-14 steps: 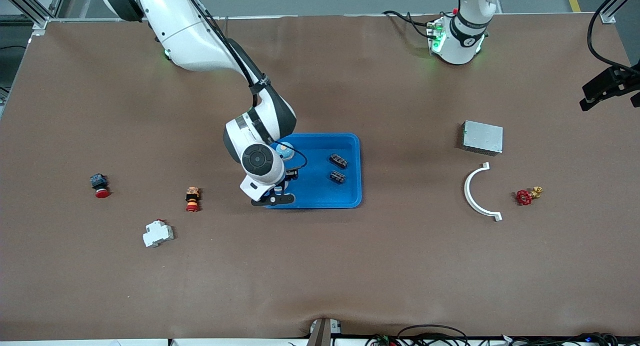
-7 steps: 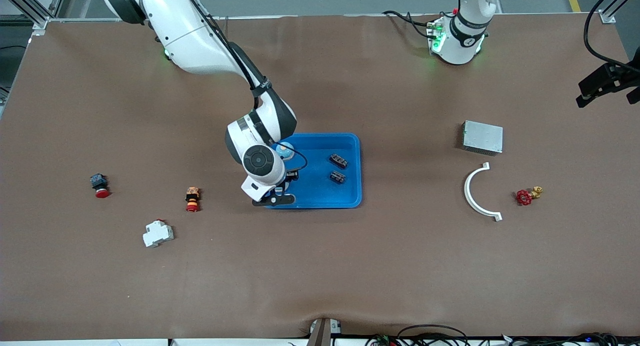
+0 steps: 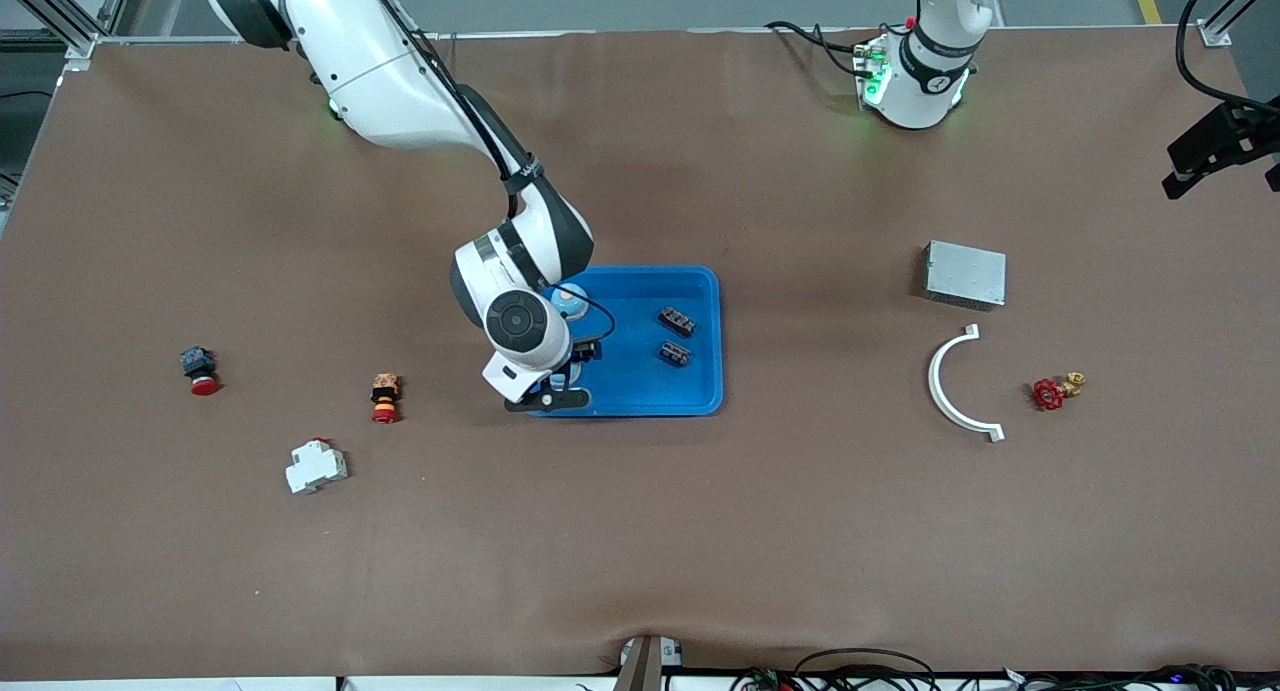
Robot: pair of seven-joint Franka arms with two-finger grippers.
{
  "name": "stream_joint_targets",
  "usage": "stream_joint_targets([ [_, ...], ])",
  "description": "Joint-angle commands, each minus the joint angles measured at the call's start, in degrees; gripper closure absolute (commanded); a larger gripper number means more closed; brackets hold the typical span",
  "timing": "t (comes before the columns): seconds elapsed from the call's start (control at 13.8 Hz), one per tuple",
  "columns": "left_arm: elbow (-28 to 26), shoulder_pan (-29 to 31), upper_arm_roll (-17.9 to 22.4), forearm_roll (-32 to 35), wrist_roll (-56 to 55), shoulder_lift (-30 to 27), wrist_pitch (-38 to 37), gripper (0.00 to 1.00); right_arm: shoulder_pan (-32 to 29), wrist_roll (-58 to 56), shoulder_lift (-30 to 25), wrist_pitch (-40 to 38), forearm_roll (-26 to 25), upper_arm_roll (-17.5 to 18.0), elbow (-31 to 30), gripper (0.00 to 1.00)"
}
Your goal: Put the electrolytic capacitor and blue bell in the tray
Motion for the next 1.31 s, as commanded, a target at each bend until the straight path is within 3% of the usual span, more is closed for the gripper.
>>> stream_joint_targets([
  [0.0,-1.7,-0.1,0.4,-1.1,1.1,-1.1,0.9,0.00,0.6,0.2,-3.3,-4.9,0.9,-0.6,0.1,0.00],
  [0.44,-1.9,-0.9,0.0,-1.1,0.0,-0.7,0.8,0.00,-0.8,-0.3,-15.7,-20.7,0.9,-0.9,-0.1,0.00],
  [0.8,-1.4,-0.8,-2.6,-1.2,-0.9,-0.7,-0.3,0.00,-6.7,-6.8,-28.9,-35.4,-0.5,-1.3,-1.2,0.00],
  [1.24,-1.1,-0.9,-4.8,-0.8,-2.9,1.9,1.4,0.00,-14.9,-11.1,-47.8,-34.2,-6.0,-1.4,-16.8,0.00],
])
